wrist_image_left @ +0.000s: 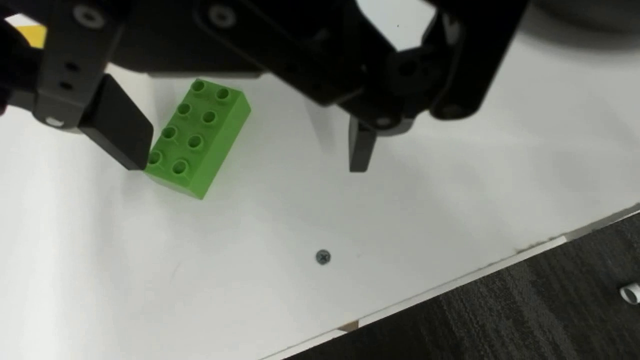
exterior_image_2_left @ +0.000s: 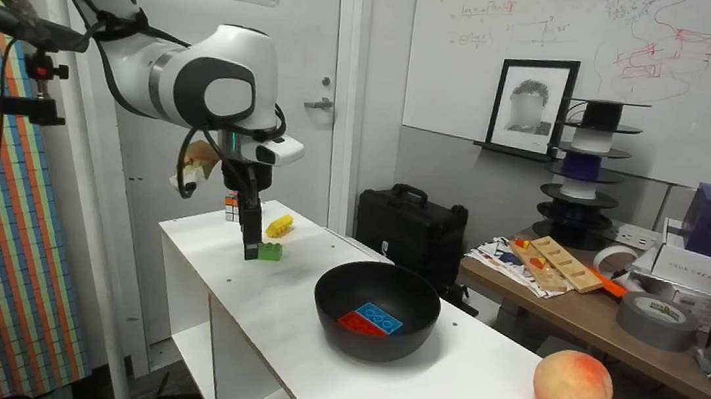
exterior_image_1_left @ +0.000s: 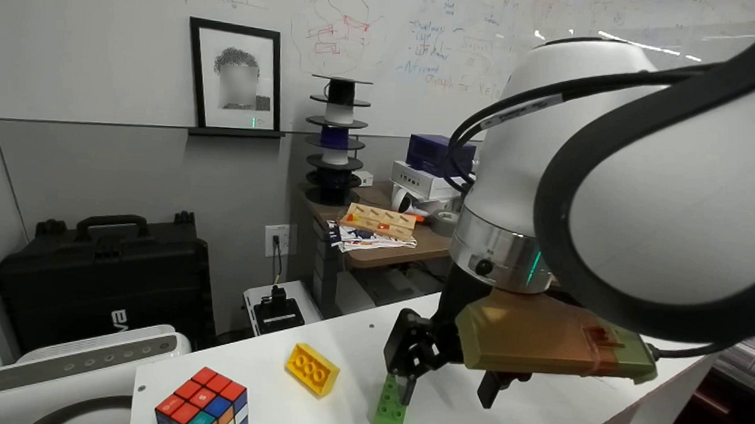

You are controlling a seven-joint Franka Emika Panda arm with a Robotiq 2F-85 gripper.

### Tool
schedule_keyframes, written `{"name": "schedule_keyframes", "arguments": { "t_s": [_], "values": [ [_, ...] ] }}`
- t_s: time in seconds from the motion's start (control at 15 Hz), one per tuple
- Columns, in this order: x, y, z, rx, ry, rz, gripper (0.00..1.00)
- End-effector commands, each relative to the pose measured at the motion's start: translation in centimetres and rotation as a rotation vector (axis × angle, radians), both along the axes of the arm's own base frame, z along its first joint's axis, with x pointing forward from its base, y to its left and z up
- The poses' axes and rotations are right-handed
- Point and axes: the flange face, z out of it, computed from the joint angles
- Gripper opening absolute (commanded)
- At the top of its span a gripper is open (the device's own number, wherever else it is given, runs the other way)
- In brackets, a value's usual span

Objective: Put the Legos in the bowl

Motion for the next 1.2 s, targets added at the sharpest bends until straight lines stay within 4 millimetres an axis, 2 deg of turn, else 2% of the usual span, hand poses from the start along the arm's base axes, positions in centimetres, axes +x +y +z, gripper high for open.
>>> {"name": "schedule_keyframes", "arguments": {
  "t_s": [0.0, 0.07, 0.33, 0.4, 0.47, 0.67, 1.13],
  "values": [
    [-0.3, 0.3, -0.6, 0.002, -0.009, -0.034, 1.00],
    [2.3, 1.6, -1.0, 0.000, -0.010, -0.036, 1.00],
    [5.9, 3.8, -0.5, -0.044, -0.017, 0.007, 1.00],
    [6.1, 4.2, -0.2, -0.043, 0.018, 0.050, 1.00],
    [4.5, 3.0, -0.7, -0.025, 0.001, 0.005, 1.00],
    [5.4, 3.9, -0.4, -0.033, 0.021, 0.025, 1.00],
    [5.5, 3.9, -0.6, -0.034, 0.023, 0.029, 1.00]
  ]
}}
